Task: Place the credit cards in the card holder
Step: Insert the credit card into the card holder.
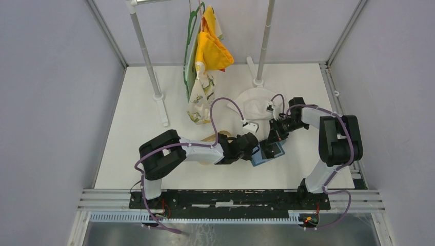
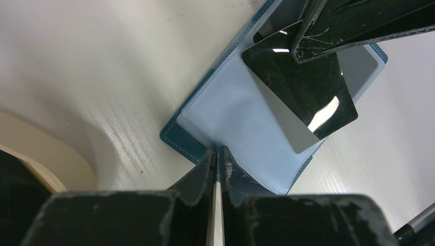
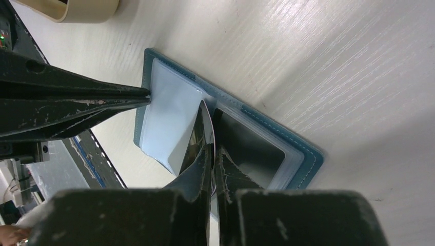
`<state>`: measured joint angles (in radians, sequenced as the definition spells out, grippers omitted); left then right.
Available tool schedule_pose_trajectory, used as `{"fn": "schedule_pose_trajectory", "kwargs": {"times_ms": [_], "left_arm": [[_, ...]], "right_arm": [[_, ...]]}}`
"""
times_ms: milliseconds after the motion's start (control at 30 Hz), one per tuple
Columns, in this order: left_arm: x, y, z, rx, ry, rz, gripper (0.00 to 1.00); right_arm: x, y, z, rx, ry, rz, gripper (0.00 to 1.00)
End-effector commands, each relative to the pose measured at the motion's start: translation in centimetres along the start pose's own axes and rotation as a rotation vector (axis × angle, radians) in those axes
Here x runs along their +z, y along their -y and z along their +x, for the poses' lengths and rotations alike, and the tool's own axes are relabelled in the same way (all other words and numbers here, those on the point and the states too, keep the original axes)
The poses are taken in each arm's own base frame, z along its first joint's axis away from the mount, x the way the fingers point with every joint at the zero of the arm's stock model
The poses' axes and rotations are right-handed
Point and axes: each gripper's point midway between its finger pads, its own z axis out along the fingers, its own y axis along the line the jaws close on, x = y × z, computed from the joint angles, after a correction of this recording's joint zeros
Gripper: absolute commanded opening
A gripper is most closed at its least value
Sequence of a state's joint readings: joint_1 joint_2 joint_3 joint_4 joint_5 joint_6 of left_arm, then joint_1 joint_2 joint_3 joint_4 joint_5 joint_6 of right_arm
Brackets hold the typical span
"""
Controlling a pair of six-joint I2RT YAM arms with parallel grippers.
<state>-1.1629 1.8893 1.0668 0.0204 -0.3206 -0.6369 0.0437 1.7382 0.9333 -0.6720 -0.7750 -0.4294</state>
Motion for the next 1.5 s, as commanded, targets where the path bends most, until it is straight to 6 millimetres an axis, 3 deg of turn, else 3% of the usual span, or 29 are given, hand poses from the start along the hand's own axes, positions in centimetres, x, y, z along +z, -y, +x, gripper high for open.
{"fn": "schedule_pose_trajectory", "kwargs": {"times_ms": [0, 667, 1233, 1333, 1467], "left_arm": [[-0.4, 0.1, -0.5, -0.001, 0.013, -0.001, 0.10], [-0.6, 0.2, -0.9, -0.003, 0.028, 0.007, 0.10], [-0.9, 0.7, -1.4, 0.001, 0.042, 0.030, 0.11], [-1.6, 1.5, -2.3, -0.004, 0.058, 0.069, 0.14], [-3.3, 3.5, -3.8, -0.016, 0.085, 0.170, 0.27]], "right_arm": [[0.4, 1.8, -0.3, -0.001, -0.033, 0.078, 0.07], [0.3, 2.3, 1.3, 0.066, -0.082, 0.157, 0.16], [1.8, 1.3, 0.7, 0.015, -0.105, 0.136, 0.17], [1.7, 1.2, 0.2, 0.009, -0.093, 0.130, 0.19], [1.7, 1.1, -0.2, 0.002, -0.084, 0.128, 0.20]]}}
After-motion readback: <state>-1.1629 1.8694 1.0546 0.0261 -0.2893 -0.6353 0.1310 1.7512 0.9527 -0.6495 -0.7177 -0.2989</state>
